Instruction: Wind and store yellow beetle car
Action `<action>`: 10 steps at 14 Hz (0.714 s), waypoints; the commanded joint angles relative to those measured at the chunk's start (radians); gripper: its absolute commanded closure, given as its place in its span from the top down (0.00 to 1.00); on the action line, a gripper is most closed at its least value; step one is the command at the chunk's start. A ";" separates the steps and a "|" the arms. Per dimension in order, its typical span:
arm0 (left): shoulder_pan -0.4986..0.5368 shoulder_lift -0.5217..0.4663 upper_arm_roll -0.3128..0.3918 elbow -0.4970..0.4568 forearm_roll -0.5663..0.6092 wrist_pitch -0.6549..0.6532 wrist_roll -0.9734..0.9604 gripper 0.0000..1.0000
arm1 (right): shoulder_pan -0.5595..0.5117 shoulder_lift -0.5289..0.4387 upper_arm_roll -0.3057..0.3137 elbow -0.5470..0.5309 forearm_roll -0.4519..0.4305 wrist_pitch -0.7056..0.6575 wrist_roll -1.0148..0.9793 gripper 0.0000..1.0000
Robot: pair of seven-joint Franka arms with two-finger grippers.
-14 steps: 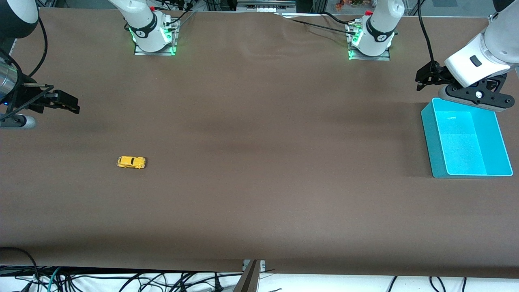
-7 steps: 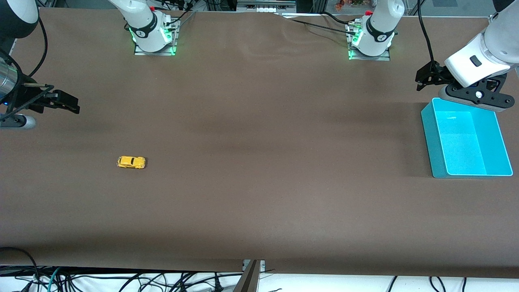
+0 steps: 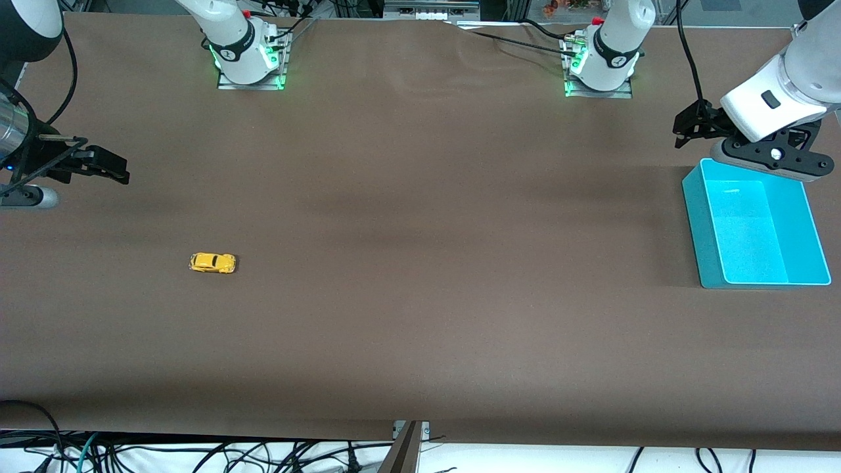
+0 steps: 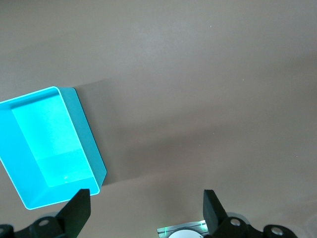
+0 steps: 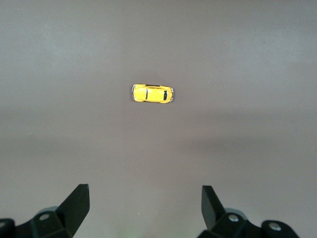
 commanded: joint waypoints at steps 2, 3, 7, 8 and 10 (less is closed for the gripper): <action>-0.004 0.016 0.009 0.022 -0.010 0.001 -0.007 1.00 | -0.001 -0.001 0.002 0.000 0.012 -0.001 0.000 1.00; -0.004 0.017 0.009 0.022 -0.010 0.001 -0.005 1.00 | -0.001 0.002 0.002 0.000 0.012 0.000 0.000 1.00; -0.004 0.017 0.009 0.022 -0.010 0.001 -0.005 1.00 | 0.001 0.025 0.004 -0.001 0.012 0.002 -0.002 1.00; -0.004 0.017 0.009 0.022 -0.010 0.001 -0.005 1.00 | 0.001 0.028 0.004 -0.001 0.011 -0.003 0.000 1.00; -0.004 0.016 0.007 0.022 -0.010 0.001 -0.005 1.00 | 0.001 0.035 0.004 -0.001 0.009 -0.001 -0.002 1.00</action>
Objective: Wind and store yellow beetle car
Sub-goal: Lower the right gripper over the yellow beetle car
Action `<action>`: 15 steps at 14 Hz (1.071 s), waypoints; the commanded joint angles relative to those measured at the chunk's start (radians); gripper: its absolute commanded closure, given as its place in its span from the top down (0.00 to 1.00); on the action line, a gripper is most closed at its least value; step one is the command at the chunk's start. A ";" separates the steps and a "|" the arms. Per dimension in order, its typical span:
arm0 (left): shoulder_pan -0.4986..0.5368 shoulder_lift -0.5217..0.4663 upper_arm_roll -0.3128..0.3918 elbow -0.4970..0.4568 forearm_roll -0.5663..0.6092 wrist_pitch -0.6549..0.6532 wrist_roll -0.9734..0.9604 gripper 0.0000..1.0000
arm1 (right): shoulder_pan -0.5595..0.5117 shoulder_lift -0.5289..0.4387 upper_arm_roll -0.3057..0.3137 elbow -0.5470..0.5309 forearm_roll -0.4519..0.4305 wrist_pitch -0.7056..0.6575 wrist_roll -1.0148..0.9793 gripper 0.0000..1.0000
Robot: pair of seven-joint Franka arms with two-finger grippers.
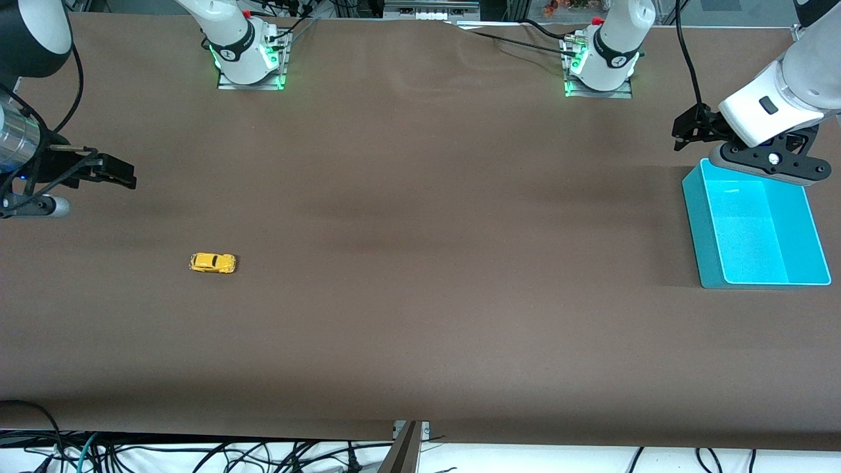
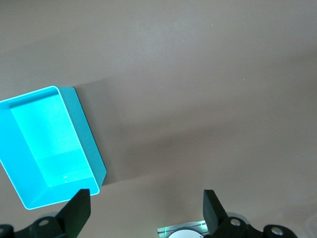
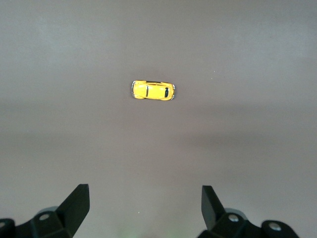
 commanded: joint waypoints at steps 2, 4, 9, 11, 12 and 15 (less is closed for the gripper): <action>-0.004 0.009 0.005 0.023 -0.010 -0.001 -0.004 1.00 | 0.005 0.002 0.002 0.001 0.004 -0.007 -0.002 1.00; -0.004 0.009 0.005 0.023 -0.010 -0.001 -0.002 1.00 | 0.010 0.008 0.002 0.001 0.000 -0.006 -0.002 1.00; -0.004 0.006 0.004 0.023 -0.007 -0.005 -0.002 1.00 | 0.016 0.072 0.000 -0.007 -0.041 0.022 -0.159 1.00; -0.003 0.001 0.005 0.023 -0.007 -0.017 -0.002 1.00 | 0.023 0.113 0.000 -0.007 -0.046 0.063 -0.320 1.00; -0.003 0.001 0.004 0.023 -0.007 -0.030 -0.002 1.00 | 0.025 0.133 0.002 -0.009 -0.046 0.089 -0.394 1.00; -0.003 0.001 0.003 0.023 -0.007 -0.033 -0.002 1.00 | 0.030 0.202 0.002 -0.016 -0.045 0.144 -0.563 1.00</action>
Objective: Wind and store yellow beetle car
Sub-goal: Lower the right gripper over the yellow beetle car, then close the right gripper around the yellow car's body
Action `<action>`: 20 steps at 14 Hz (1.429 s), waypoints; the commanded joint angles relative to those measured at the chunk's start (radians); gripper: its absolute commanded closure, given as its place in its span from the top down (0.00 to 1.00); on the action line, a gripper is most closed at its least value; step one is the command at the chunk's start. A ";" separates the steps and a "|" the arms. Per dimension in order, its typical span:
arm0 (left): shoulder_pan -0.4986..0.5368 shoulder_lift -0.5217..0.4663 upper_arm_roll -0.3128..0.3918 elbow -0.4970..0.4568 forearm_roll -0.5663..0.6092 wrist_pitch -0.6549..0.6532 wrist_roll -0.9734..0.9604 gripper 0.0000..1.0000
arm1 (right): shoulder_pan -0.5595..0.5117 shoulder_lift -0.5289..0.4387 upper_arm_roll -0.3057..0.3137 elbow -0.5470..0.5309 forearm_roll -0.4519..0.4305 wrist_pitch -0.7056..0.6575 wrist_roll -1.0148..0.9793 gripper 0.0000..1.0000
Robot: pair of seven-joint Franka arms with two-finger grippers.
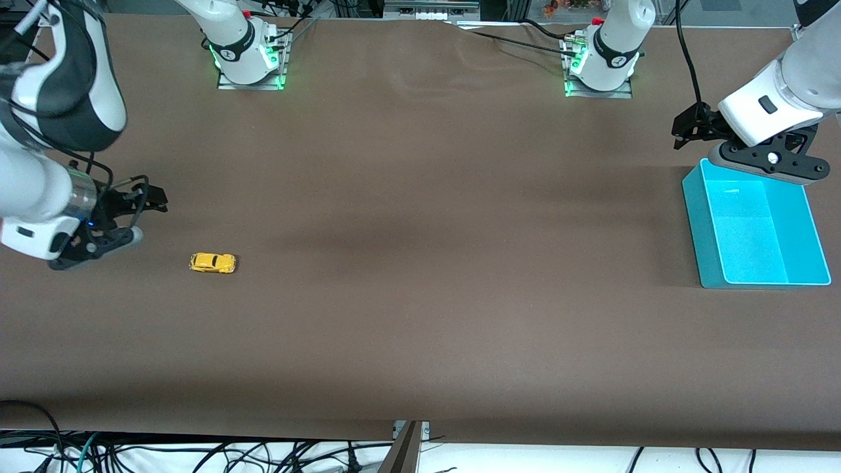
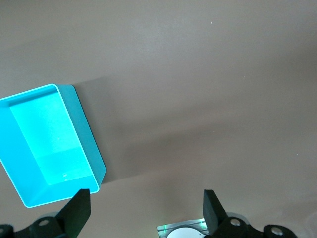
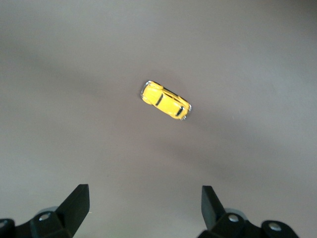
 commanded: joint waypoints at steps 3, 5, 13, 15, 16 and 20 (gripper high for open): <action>-0.003 0.002 0.004 0.022 -0.007 -0.022 -0.002 1.00 | -0.005 0.083 -0.002 -0.059 -0.009 0.159 -0.369 1.00; -0.003 0.002 0.002 0.022 -0.007 -0.022 -0.002 1.00 | -0.007 0.092 -0.004 -0.114 -0.009 0.229 -0.467 1.00; -0.003 0.002 0.002 0.022 -0.007 -0.022 -0.002 1.00 | -0.022 0.084 -0.008 -0.386 -0.009 0.613 -0.796 1.00; -0.003 0.002 0.001 0.022 -0.007 -0.022 -0.002 1.00 | -0.022 0.086 -0.011 -0.441 -0.006 0.716 -0.848 1.00; -0.003 0.002 0.001 0.022 -0.007 -0.022 -0.002 1.00 | -0.022 0.089 -0.011 -0.458 -0.006 0.758 -0.885 1.00; -0.003 0.002 0.002 0.022 -0.007 -0.022 -0.002 1.00 | -0.050 0.097 -0.016 -0.536 -0.004 0.919 -0.992 1.00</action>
